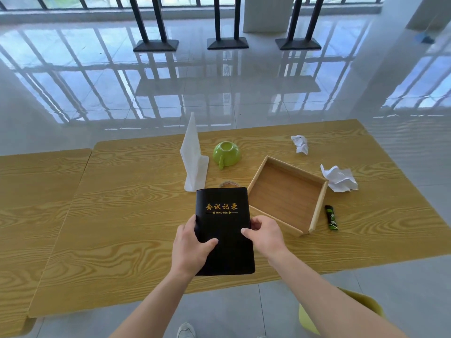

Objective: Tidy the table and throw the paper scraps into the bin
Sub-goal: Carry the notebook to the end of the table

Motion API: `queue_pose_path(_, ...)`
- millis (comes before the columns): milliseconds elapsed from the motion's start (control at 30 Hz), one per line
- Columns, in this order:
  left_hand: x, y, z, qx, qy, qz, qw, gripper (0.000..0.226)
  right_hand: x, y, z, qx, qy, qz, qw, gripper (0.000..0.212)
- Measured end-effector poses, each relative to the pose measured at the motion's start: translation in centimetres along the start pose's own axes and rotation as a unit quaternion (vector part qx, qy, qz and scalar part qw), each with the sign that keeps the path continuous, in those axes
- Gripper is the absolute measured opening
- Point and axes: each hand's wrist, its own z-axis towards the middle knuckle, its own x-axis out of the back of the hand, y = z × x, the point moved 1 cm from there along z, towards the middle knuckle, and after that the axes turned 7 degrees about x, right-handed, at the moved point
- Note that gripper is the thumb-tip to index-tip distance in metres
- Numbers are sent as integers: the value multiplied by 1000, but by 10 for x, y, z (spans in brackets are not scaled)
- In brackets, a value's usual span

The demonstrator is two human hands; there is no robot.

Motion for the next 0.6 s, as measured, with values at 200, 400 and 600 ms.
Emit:
queue_pose_path(200,-26,36,-12,-13,-21,3,1000,62,49,13,-8,13,23,0,1000,19)
queue_pose_path(400,-57,77,-28,-48,-33,0,998,50,100,29,-13,20,48,-10,999,19)
queue_pose_path(600,-78,111,-26,-71,-66,3,995,57,135,40,-16,8,89,-11,996,30)
